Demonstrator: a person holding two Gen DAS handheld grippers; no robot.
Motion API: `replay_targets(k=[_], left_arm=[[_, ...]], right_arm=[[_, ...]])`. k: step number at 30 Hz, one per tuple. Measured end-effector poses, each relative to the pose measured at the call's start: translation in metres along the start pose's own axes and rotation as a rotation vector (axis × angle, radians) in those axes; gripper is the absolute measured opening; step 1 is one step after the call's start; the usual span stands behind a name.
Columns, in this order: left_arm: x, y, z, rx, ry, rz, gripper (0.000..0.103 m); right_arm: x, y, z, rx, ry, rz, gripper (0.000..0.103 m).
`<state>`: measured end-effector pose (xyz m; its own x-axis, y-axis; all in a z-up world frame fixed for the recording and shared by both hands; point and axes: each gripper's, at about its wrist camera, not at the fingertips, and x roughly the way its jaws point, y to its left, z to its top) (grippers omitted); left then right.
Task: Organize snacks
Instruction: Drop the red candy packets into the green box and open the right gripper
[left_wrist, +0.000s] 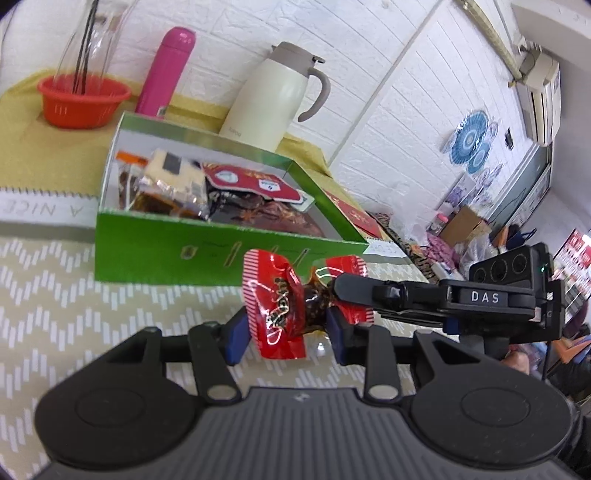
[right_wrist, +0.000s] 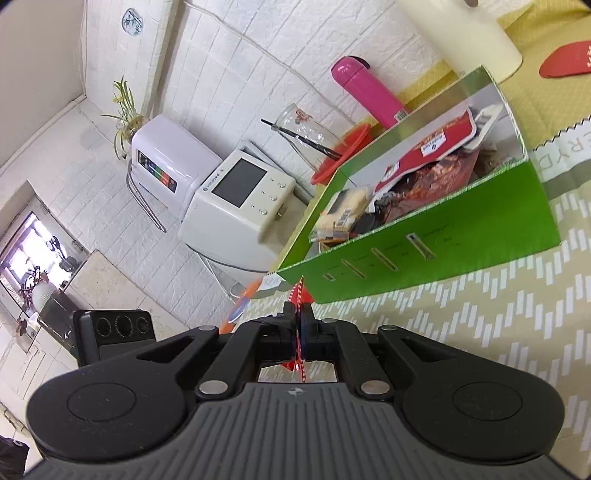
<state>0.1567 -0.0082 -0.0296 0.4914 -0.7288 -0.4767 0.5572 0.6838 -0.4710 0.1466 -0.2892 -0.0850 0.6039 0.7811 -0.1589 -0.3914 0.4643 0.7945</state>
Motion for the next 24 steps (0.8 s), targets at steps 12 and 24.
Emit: replay_targets(k=[12,24], left_arm=[[0.010,-0.023,0.033,0.101,-0.051,0.090,0.035],[0.057,-0.011,0.077,0.163,-0.101,0.182,0.038]], right_arm=[[0.001,0.005,0.032,-0.021,-0.061,-0.003,0.006],[0.031,-0.018,0.078,-0.030,-0.118,-0.068,0.006]])
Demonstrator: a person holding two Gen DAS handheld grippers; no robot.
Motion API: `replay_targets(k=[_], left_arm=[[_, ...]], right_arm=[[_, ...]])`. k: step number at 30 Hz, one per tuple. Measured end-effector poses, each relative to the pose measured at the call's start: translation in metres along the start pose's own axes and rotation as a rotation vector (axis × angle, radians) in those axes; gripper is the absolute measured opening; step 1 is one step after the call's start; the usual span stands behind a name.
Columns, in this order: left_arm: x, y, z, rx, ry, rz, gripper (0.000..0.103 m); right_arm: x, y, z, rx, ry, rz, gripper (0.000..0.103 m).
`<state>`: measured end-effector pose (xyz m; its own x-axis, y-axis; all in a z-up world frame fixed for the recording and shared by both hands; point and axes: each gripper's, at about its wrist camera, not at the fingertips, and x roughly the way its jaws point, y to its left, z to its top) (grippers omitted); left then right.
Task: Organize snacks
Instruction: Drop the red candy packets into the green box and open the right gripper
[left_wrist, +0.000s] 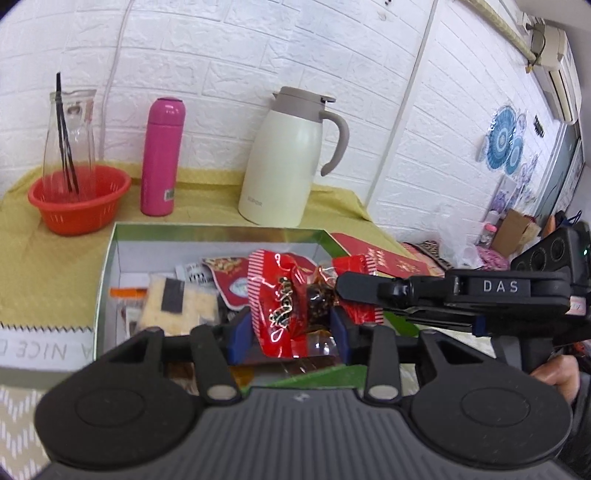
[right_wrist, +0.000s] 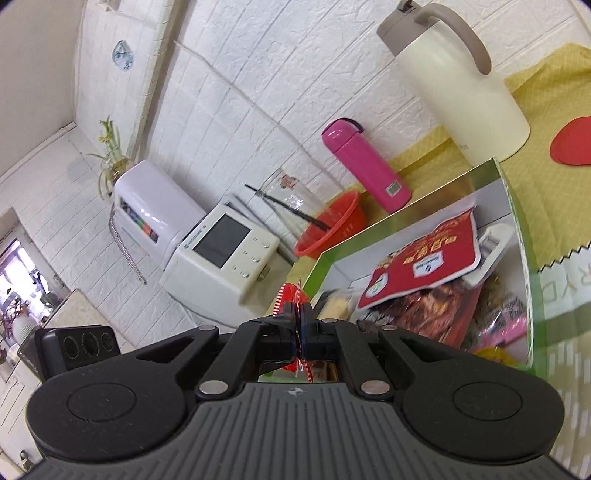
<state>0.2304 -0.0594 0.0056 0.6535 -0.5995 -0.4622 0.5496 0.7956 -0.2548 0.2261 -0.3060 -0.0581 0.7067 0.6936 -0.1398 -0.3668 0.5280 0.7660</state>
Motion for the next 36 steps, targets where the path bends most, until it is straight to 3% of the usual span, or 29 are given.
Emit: replay_targets(k=[12,16,20,22,24,31,34,36], left_arm=[[0.049,0.023,-0.001,-0.017,0.027,0.047,0.039],[0.056,0.025,-0.001,0.008,0.023,0.075,0.048],[0.058,0.022,0.000,0.055,0.012,0.126,0.053],[0.057,0.020,-0.002,0.086,0.000,0.161,0.061],[0.054,0.018,-0.004,0.102,-0.014,0.186,0.065],[0.025,0.008,-0.008,0.096,-0.051,0.267,0.074],[0.003,0.000,-0.013,0.084,-0.076,0.320,0.077],[-0.013,-0.006,-0.017,0.086,-0.095,0.363,0.080]], right_arm=[[0.035,-0.025,0.015,-0.041,0.054,-0.093,0.007],[0.040,-0.023,0.017,-0.092,0.051,-0.124,0.011],[0.040,-0.019,0.021,-0.129,0.006,-0.167,0.035],[0.039,-0.018,0.025,-0.121,-0.020,-0.169,0.049],[0.035,-0.015,0.028,-0.133,-0.046,-0.193,0.083],[0.007,0.013,0.022,-0.252,-0.117,-0.281,0.088],[-0.013,0.032,0.006,-0.305,-0.150,-0.319,0.103],[-0.027,0.046,-0.008,-0.338,-0.165,-0.358,0.103]])
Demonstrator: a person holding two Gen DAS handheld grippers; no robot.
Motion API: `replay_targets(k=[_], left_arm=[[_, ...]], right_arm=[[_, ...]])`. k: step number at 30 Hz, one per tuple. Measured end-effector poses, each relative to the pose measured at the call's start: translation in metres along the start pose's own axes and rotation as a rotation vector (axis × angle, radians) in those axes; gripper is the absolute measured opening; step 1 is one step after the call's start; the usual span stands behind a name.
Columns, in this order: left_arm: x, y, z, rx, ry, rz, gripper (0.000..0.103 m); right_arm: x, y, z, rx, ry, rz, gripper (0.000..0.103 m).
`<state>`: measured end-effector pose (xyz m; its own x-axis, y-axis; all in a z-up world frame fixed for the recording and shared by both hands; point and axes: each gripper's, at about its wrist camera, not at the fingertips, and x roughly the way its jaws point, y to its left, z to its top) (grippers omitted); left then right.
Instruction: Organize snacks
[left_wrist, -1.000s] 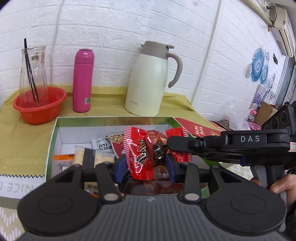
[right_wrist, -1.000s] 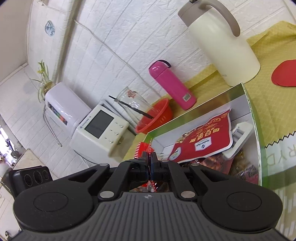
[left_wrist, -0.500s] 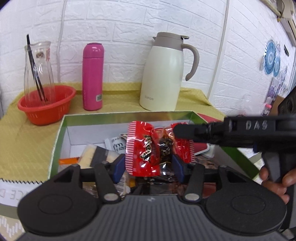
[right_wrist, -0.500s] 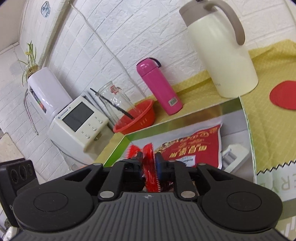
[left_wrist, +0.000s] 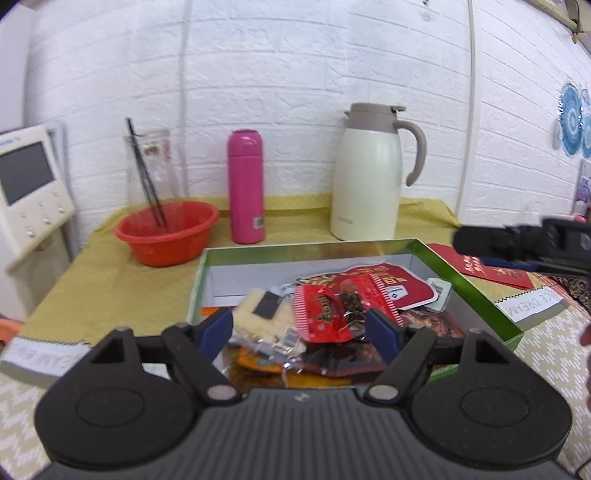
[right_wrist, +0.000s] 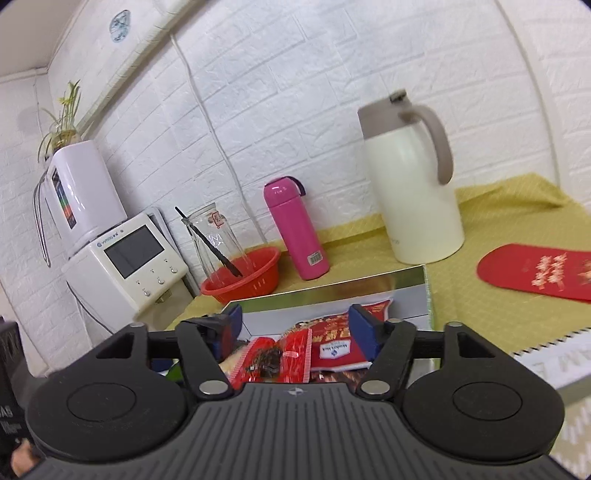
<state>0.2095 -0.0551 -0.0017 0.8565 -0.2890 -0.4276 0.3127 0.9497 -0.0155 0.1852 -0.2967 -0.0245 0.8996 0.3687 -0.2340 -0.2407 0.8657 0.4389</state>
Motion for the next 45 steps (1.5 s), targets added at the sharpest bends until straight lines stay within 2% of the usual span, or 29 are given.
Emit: replay_targets(k=[2,4,11,14,16,20,22,25,29,31,34,37,41,45], left_arm=[[-0.019,-0.003,-0.005,0.000,-0.024,0.043,0.084],[-0.039,-0.006,-0.010,-0.006,-0.037,0.080,0.103],[-0.101,-0.016,-0.035,-0.017,-0.068,0.136,0.103],[-0.123,-0.022,-0.048,-0.008,-0.066,0.192,0.103],[-0.140,-0.027,-0.057,0.005,-0.071,0.236,0.103],[-0.170,-0.036,-0.073,-0.003,-0.057,0.270,0.103],[-0.187,-0.040,-0.077,-0.014,-0.061,0.275,0.103],[-0.218,-0.048,-0.085,-0.039,-0.115,0.295,0.103],[-0.248,-0.051,-0.097,-0.070,-0.159,0.241,0.103],[-0.257,-0.052,-0.104,-0.097,-0.158,0.232,0.103],[-0.261,-0.050,-0.113,-0.145,-0.145,0.271,0.103],[-0.260,-0.046,-0.121,-0.166,-0.130,0.279,0.103],[-0.257,-0.044,-0.128,-0.170,-0.115,0.302,0.103],[-0.255,-0.052,-0.129,-0.111,-0.110,0.327,0.103]], right_arm=[[-0.018,0.010,-0.009,-0.022,-0.008,-0.036,0.103],[-0.034,0.020,-0.020,-0.028,-0.015,-0.063,0.103],[-0.078,0.042,-0.058,0.026,0.055,-0.114,0.103],[-0.101,0.053,-0.075,0.030,0.072,-0.124,0.103],[-0.118,0.061,-0.085,0.009,0.064,-0.135,0.103],[-0.154,0.082,-0.103,-0.063,0.026,-0.181,0.103],[-0.167,0.090,-0.107,-0.098,0.011,-0.207,0.103],[-0.180,0.097,-0.111,-0.126,-0.018,-0.258,0.103],[-0.183,0.097,-0.118,-0.098,0.015,-0.304,0.103],[-0.186,0.097,-0.123,-0.080,0.024,-0.316,0.103],[-0.190,0.099,-0.131,-0.057,0.027,-0.324,0.103],[-0.195,0.104,-0.136,-0.054,0.025,-0.311,0.103],[-0.197,0.114,-0.139,-0.105,0.011,-0.306,0.103],[-0.198,0.120,-0.143,-0.154,-0.012,-0.342,0.103]])
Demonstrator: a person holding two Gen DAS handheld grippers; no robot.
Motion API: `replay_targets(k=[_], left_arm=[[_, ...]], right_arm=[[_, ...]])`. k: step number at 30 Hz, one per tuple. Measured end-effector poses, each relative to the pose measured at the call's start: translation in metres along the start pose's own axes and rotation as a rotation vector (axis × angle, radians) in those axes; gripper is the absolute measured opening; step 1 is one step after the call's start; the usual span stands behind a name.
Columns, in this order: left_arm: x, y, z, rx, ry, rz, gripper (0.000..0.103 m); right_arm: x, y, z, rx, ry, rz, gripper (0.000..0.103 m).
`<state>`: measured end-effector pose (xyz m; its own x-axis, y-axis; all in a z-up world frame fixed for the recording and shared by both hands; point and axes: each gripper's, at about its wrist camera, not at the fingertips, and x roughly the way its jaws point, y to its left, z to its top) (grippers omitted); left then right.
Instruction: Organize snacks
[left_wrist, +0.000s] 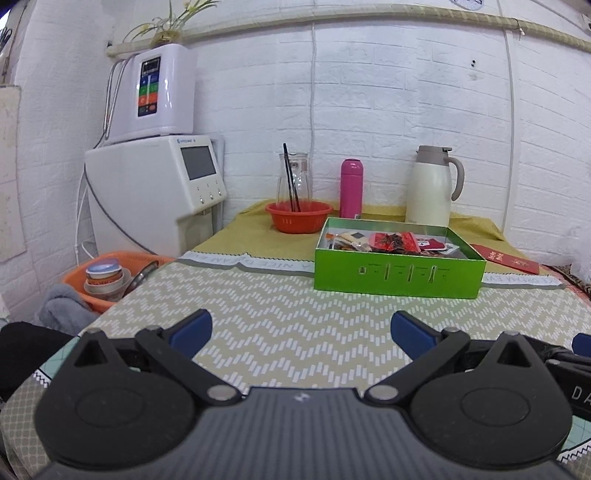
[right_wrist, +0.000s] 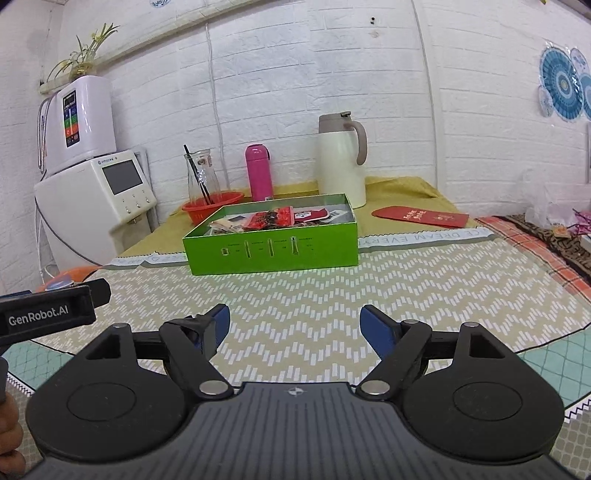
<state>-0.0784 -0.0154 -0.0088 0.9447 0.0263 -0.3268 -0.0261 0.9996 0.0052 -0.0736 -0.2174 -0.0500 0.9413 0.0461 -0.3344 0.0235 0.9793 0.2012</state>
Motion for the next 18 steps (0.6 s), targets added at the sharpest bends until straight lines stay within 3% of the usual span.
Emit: replay_targets(k=[10,18], left_arm=[[0.0024,-0.0052,-0.0034,-0.005,0.038,-0.067,0.103],[-0.0001,-0.0113,-0.0054,0.053,0.012,-0.061,0.103]], right_arm=[[0.0033,-0.0047,-0.0042,0.022,0.026,-0.017,0.103],[0.0075,-0.0004,-0.0099,0.008,0.053,-0.015,0.103]])
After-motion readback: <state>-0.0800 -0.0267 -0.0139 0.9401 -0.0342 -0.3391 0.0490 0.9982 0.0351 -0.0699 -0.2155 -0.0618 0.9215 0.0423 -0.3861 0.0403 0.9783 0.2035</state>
